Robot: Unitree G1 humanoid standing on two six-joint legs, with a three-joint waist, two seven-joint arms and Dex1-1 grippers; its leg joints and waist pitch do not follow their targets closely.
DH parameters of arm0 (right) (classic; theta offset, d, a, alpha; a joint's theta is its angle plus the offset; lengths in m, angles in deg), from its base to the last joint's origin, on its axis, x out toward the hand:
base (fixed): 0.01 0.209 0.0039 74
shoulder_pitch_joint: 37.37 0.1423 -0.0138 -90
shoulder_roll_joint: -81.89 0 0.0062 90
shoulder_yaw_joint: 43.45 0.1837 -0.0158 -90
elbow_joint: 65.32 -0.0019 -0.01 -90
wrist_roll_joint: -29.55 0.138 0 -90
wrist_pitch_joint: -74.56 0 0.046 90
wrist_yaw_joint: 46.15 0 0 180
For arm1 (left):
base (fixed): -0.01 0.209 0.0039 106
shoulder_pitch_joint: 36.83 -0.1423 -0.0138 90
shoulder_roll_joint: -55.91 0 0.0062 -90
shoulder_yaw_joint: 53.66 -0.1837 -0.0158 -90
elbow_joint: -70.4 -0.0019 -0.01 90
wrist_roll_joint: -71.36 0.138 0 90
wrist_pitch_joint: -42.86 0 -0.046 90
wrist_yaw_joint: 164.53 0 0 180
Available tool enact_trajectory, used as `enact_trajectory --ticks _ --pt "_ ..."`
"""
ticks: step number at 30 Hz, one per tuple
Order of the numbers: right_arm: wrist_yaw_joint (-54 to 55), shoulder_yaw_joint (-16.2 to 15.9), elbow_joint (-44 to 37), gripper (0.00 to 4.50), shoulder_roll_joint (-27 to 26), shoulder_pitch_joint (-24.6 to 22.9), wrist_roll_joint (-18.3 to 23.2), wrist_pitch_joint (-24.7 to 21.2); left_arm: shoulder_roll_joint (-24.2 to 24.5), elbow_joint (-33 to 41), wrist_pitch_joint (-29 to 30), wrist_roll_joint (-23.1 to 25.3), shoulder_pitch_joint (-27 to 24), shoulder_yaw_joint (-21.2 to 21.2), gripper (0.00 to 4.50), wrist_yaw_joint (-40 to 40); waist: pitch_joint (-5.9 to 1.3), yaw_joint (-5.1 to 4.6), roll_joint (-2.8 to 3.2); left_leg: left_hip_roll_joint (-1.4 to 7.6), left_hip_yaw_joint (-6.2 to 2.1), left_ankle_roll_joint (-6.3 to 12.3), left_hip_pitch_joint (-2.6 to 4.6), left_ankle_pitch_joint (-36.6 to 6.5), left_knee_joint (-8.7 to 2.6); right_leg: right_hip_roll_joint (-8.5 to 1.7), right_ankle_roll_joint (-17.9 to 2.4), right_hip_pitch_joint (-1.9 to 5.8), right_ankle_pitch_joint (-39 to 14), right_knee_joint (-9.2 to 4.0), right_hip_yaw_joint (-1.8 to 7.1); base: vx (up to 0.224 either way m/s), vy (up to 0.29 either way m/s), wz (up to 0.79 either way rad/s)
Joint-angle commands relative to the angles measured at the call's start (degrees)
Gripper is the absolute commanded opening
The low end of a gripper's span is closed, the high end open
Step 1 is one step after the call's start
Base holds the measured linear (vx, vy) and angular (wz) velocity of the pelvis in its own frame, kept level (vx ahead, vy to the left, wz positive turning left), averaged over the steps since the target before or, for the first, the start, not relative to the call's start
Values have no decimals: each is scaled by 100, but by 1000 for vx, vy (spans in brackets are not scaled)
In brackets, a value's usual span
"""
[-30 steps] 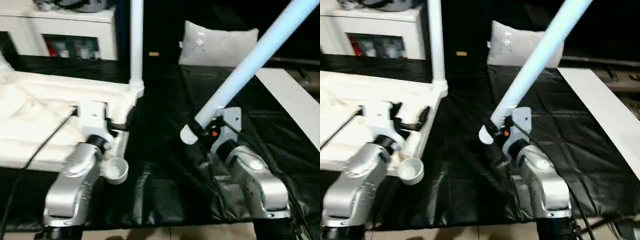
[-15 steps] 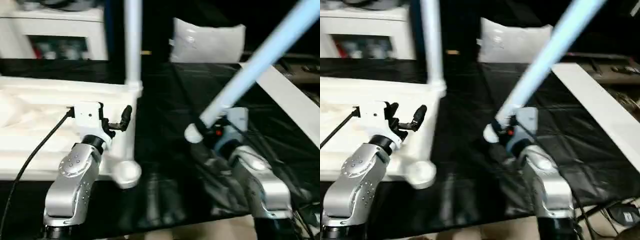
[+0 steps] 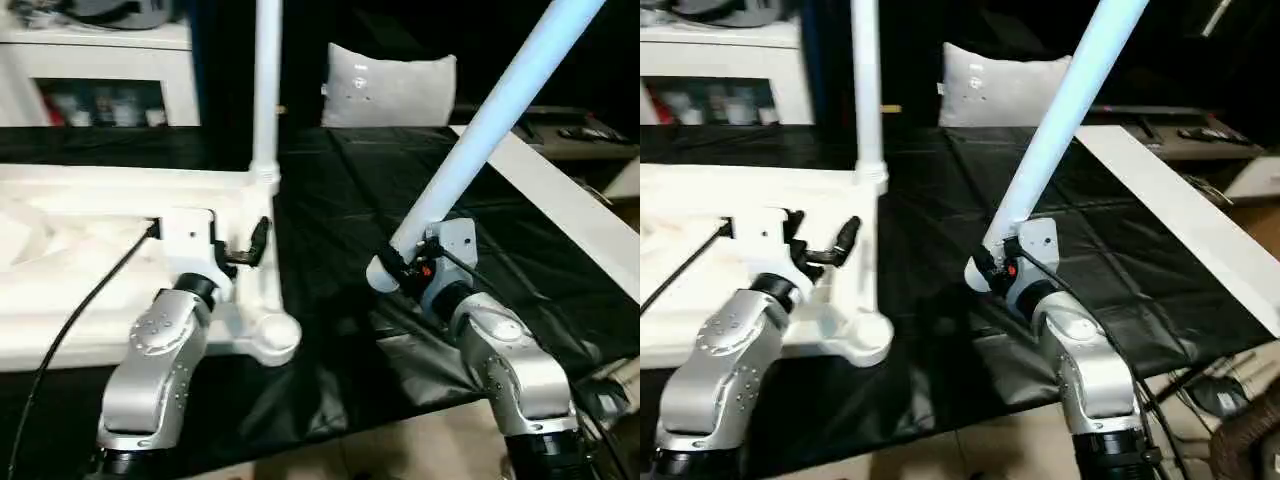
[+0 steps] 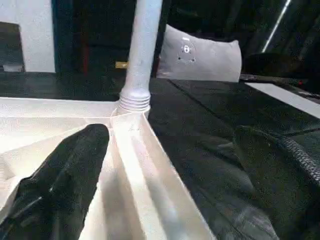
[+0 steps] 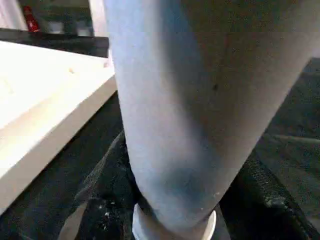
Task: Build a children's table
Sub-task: Move to table
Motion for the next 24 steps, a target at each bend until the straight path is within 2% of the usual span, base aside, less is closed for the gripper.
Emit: enact_trajectory --ticks 1,2,3,4,5,6,7,8,9,10,11,12,13,14,15,16,17,18,19,20,21,22,23,24 --pt "-24 19 -9 185 -9 62 22 44 -8 29 -18 64 50 -65 450 28 -186 12 96 944 -843 -765 295 -2890 -539 -808 -645 96 -3011 -540 302 -37 76 -1" --pt "-17 43 11 185 -55 67 80 28 -12 0 -27 96 30 -46 450 19 -118 -226 254 780 -583 -1511 179 -4490 -1330 218 -427 -9 -2246 123 -355 -71 106 7" --pt "-11 51 1 185 -68 78 99 10 -11 -26 -26 115 33 -29 450 -1 -183 -229 246 731 -396 -1829 -26 -4894 -1659 543 -449 111 -1289 877 -549 -52 60 9" --pt "-30 63 -38 185 -81 78 144 -5 -13 -37 -22 129 36 -21 450 -19 -174 20 241 587 -72 -2061 -172 -4625 -1844 661 -517 145 -413 1261 -757 -106 69 29" --pt "-58 62 -76 185 -81 71 172 -9 -11 -29 -18 128 39 -23 450 -17 -173 48 219 472 82 -2302 -158 -4135 -1817 679 -598 133 -398 1245 -809 -65 -9 28" --pt "-60 64 -90 185 -87 67 172 23 -6 -18 -13 121 37 -27 450 -14 -589 208 -209 517 -204 -3037 261 -1485 -629 -761 -803 -92 -2153 510 20 -65 -9 28" --pt "-61 63 -92 185 -89 64 166 51 -2 -8 -11 113 33 -32 450 -11 -722 290 -332 510 -702 -2240 349 -456 364 -1248 -588 -299 -2267 84 412 78 -73 15" --pt "-103 31 -65 185 -77 74 156 70 1 -16 -8 112 34 -20 450 -23 -654 244 -224 553 -1098 -1472 46 -305 582 -1489 -923 -58 -2288 -205 731 150 1 -9" --pt "-177 -32 -38 185 -40 85 136 118 5 -31 -7 119 35 -9 450 -53 -414 343 -127 606 -1424 -1371 -545 -261 954 -1560 -1715 368 -1917 -167 530 127 106 -19" --pt "-198 -57 -45 185 -27 84 122 141 6 -32 -7 122 36 -10 450 -57 -349 360 -62 825 -1580 -1481 -468 -272 954 -1517 -1843 243 -1652 -84 398 38 162 -26" --pt "-275 -135 -95 185 1 64 97 176 10 -25 -7 123 32 -22 450 -50 -384 339 153 1113 -1795 -1640 -215 -407 414 -878 -1662 260 -1228 299 -90 -43 240 -15" --pt "-323 -171 -134 185 14 48 92 179 8 -13 -4 124 26 -36 450 -44 -335 126 500 764 -1782 -2150 -113 -1608 -747 445 -886 -202 -1155 1602 -334 -20 136 -6" --pt "-323 -181 -147 185 5 32 86 168 2 7 -2 123 3 -52 450 -30 -407 104 497 409 -1639 -2784 -34 -1523 -866 685 -213 -302 -1085 1653 -303 -65 250 -11" --pt "-281 -158 -124 185 -14 35 86 156 -3 10 -2 124 -11 -53 450 -24 -390 138 503 409 -1541 -2976 -43 -1586 -861 669 -75 -407 -954 1688 -258 -92 152 2" --pt "-245 -143 -83 185 -13 50 75 149 -15 2 5 111 -27 -36 450 -20 -395 82 407 380 -1459 -3197 -93 -1890 -984 623 -145 -287 -548 1514 -246 -92 152 2" --pt "-242 -143 -79 185 -11 51 72 150 -17 1 6 109 -29 -33 450 -20 -458 72 217 425 -1452 -2947 -60 -2070 -986 368 -397 -135 -290 1071 -110 -87 46 9" --pt "-238 -140 -65 185 6 59 63 161 -32 4 2 93 -43 -21 450 -19 -524 131 59 454 -1393 -2686 -30 -1911 -828 40 -518 -50 -200 737 61 -71 -19 4" --pt "-225 -105 -54 185 10 60 102 147 -39 32 -13 73 -80 -11 450 8 -584 196 -146 643 -1256 -1807 -178 -957 -331 -773 -990 236 -241 360 434 -71 -19 4" --pt "-228 -90 -46 185 15 58 116 145 -24 44 -4 83 -97 -21 450 25 -402 380 -116 694 -1234 -1128 -155 -87 137 -1234 -1510 191 -208 -66 575 -74 -21 6" --pt "-231 -91 -34 185 23 57 111 142 -12 44 -4 94 -101 -29 450 29 -332 405 -49 803 -1320 -1086 -132 -4 256 -1282 -1620 196 -458 -123 536 -107 34 3" --pt "-244 -96 -2 185 47 55 92 139 16 38 -2 119 -110 -45 450 31 -255 327 80 1031 -1559 -1259 53 -370 249 -1000 -1506 154 -1447 -108 218 -107 34 3" --pt "-253 -97 6 185 56 52 88 133 27 22 12 139 -104 -47 450 -2 -172 80 404 1177 -1696 -1891 -77 -3173 -799 -9 -834 138 -1690 767 -185 -112 94 -12" --pt "-258 -94 7 185 64 48 90 121 25 9 14 146 -96 -44 450 -26 -223 74 383 695 -1360 -2571 -424 -5083 -1489 615 -393 255 -1023 1349 -374 -114 110 -1" --pt "-260 -127 -2 185 104 41 39 134 18 10 20 149 -98 -48 450 -23 -263 282 326 552 -1059 -2515 -361 -4952 -1532 552 -569 150 -951 1363 -359 -130 93 12"
